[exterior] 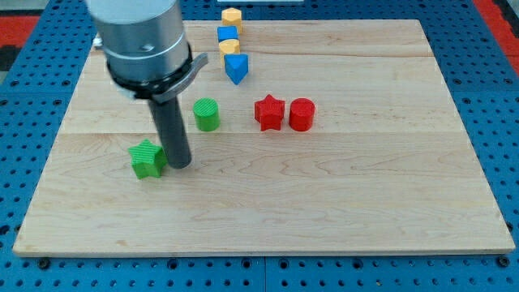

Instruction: Push the red star and red circle into the green circle

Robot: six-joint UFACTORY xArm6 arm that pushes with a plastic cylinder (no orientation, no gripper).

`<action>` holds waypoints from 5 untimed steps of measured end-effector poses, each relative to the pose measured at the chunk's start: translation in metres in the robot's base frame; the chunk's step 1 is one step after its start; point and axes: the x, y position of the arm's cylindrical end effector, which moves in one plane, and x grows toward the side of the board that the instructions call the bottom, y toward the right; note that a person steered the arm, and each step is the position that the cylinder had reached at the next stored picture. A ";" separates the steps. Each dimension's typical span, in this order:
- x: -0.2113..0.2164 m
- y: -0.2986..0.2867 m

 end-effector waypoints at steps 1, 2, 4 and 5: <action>0.001 -0.056; -0.033 -0.039; -0.024 -0.064; -0.029 0.064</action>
